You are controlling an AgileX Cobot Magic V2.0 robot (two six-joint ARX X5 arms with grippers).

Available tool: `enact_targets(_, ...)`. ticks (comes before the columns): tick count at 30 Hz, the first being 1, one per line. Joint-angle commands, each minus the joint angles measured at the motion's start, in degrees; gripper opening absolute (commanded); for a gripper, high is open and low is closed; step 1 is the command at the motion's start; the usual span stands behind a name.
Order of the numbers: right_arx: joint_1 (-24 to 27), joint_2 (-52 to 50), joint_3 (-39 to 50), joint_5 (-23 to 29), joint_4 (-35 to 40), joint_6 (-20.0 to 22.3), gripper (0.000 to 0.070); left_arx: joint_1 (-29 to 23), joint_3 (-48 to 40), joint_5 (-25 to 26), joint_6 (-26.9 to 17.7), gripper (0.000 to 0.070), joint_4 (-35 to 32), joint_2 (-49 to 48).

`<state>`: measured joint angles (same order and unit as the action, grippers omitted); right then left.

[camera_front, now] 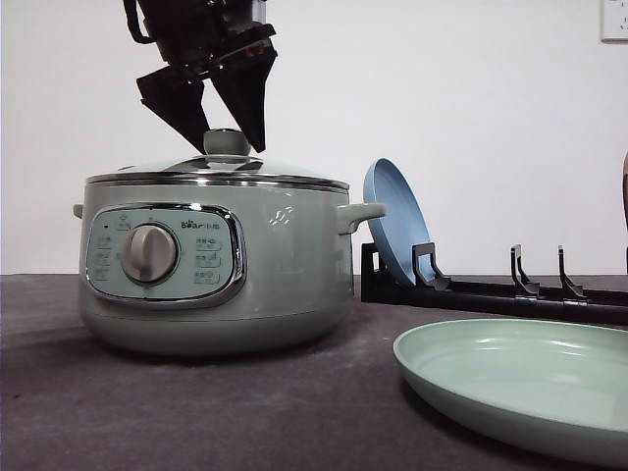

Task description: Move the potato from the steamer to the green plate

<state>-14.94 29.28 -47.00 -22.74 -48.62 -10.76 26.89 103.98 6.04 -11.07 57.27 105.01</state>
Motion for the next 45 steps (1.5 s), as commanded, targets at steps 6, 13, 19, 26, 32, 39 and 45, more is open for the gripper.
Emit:
enact_targets(6, -0.20, 0.07, -0.61, -0.17, 0.46, -0.42, 0.0672, 0.35, 1.73, -0.09, -0.32, 0.0314, -0.12, 1.68)
enact_targets(13, -0.20, 0.07, -0.61, -0.19, 0.37, -0.44, 0.0672, 0.35, 1.73, -0.09, -0.04, 0.0173, 0.05, 1.68)
enact_targets(19, -0.20, 0.07, -0.61, -0.20, 0.35, -0.50, 0.0672, 0.35, 1.73, -0.09, 0.00, 0.0009, 0.09, 1.61)
enact_targets(26, -0.20, 0.07, -0.61, -0.18, 0.35, -0.57, 0.0672, 0.33, 4.91, -0.31, 0.16, 0.0009, 1.14, 0.08)
enact_targets(32, -0.20, 0.07, -0.61, -0.20, 0.33, -0.59, 0.0672, 0.33, 12.16, -0.33, 0.54, 0.0009, 7.15, -1.46)
enact_targets(39, -0.20, 0.07, -0.61, -0.17, 0.34, -0.63, 0.0672, 0.29, 15.78, -0.33, 1.29, 0.0009, 9.55, -4.10)
enact_targets(45, -0.20, 0.07, -0.61, -0.17, 0.35, -0.61, 0.0672, -1.58, 15.78, -0.35, 1.29, 0.0009, 9.85, -6.03)
